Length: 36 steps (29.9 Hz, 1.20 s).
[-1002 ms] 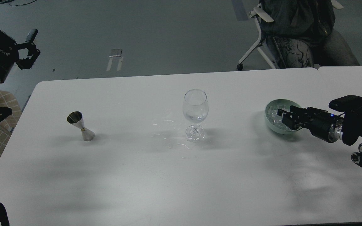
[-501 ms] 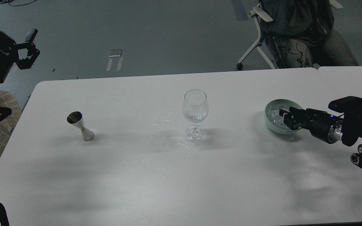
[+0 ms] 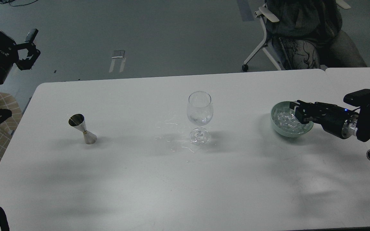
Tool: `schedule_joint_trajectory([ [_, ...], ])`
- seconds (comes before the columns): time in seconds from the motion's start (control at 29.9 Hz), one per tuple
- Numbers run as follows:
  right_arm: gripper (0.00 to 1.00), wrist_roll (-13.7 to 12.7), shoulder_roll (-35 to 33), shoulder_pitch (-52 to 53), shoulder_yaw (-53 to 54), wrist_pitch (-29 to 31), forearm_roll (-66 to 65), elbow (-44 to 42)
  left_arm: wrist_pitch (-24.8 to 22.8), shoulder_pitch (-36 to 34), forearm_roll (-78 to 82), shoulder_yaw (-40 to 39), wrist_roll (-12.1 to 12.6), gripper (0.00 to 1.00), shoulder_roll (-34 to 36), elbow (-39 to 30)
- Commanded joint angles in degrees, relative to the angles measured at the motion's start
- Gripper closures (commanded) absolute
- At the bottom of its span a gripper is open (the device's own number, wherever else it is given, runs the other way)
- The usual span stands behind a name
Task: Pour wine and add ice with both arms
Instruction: 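Lift the ice with the right gripper and move above the wine glass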
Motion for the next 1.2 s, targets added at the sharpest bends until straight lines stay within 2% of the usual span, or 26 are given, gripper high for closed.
schedule_joint_trajectory([
  [0.0, 1.00, 0.08, -8.34, 2.96, 1.49, 1.32, 0.13, 8.33, 0.00, 0.09, 0.00, 0.01, 0.00, 0.03, -0.03, -0.35],
  [0.13, 1.00, 0.51, -16.00, 9.72, 3.24, 5.62, 0.74, 17.21, 0.00, 0.09, 0.00, 0.01, 0.00, 0.03, -0.12, -0.35],
  [0.33, 1.00, 0.43, -18.31, 21.77, 3.16, 11.51, 5.40, 23.21, 0.00, -0.70, 0.09, 0.09, 0.00, 0.03, -0.82, -0.35],
  [0.4, 1.00, 0.34, -15.16, 27.30, 2.55, 15.19, 5.67, 23.56, 0.00, -1.05, 0.26, 0.18, 0.00, 0.03, -1.00, -0.35],
  [0.5, 1.00, 0.25, -10.68, 31.96, 0.19, 17.31, 5.84, 23.04, 0.00, -1.14, 0.44, 0.18, 0.00, 0.03, -0.91, -0.35],
  [0.7, 1.00, 0.25, 0.40, 42.52, -14.31, 17.50, 7.77, 19.00, 0.00, -1.06, 0.53, 0.27, 0.00, 0.03, -1.00, -0.35],
  [0.77, 1.00, 0.25, 6.10, 45.94, -20.63, 17.50, 8.92, 17.50, 0.00, -1.06, 0.53, 0.27, 0.00, 0.03, -1.00, -0.35],
  [0.87, 1.00, 0.25, 11.03, 47.88, -24.34, 18.11, 8.92, 15.84, 0.00, -1.06, 0.53, 0.27, 0.00, 0.03, -1.00, -0.43],
  [1.07, 1.00, 0.16, 17.46, 52.36, -32.59, 19.25, 9.18, 14.60, 0.00, -1.06, 0.53, 0.44, 0.09, 0.03, -1.87, -0.96],
  [1.17, 1.00, 0.16, 18.43, 54.47, -34.71, 20.65, 10.66, 13.90, 0.00, -0.97, 0.53, 1.41, 0.09, 0.03, -1.87, -1.14],
])
